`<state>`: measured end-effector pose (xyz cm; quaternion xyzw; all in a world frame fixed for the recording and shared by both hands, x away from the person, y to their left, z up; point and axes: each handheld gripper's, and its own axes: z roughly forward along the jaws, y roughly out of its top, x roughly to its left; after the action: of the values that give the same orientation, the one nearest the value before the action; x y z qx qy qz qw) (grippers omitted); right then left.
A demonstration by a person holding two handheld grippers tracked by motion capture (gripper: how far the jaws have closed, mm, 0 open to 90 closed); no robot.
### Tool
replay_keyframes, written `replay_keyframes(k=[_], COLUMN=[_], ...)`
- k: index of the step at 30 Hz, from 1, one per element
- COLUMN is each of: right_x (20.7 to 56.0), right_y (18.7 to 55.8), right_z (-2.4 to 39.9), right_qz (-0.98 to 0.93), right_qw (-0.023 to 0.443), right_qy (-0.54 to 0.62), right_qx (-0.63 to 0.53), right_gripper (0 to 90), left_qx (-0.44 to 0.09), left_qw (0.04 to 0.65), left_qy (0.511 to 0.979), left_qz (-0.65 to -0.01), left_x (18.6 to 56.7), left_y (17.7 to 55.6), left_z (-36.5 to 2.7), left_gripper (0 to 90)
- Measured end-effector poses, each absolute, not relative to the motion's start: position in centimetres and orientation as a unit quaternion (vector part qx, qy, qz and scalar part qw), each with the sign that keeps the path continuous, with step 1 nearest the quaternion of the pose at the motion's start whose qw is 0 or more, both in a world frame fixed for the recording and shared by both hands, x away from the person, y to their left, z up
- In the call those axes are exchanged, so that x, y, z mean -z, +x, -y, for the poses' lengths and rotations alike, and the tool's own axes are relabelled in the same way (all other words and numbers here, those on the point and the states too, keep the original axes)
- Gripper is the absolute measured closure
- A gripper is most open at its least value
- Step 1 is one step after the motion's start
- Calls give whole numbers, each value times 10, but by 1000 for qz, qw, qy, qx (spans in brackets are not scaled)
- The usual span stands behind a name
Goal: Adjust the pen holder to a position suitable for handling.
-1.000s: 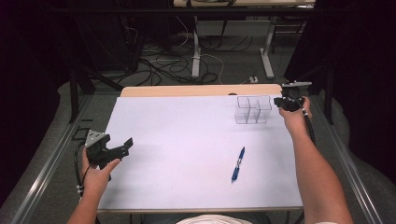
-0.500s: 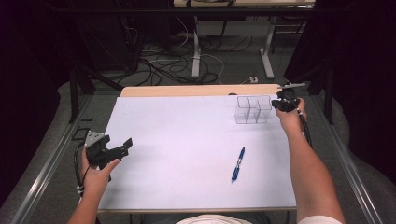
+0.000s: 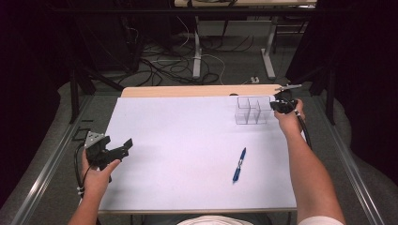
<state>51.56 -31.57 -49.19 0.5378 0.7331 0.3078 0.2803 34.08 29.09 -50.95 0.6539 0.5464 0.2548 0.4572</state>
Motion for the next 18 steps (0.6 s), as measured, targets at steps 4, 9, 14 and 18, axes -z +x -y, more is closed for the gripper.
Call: replay_keyframes(k=[4,9,14,18], right_x=[492,493,493,493], right_y=[515,514,511,510], right_z=[310,301,292,287], right_qz=[-740,-742,-749,-751], right_qw=[284,279,276,271], right_qy=[528,524,515,510], right_qx=[-304,-311,-314,-318], right_gripper=[900,900,900,900], left_qx=[-254,-254,-255,-255], left_qw=[455,456,455,456], left_qy=[655,655,656,655], left_qz=[-547,-547,-546,-545], left_x=[510,510,510,510], left_y=[341,341,341,341], left_z=[-291,-291,-290,-290], left_gripper=[59,59,59,59])
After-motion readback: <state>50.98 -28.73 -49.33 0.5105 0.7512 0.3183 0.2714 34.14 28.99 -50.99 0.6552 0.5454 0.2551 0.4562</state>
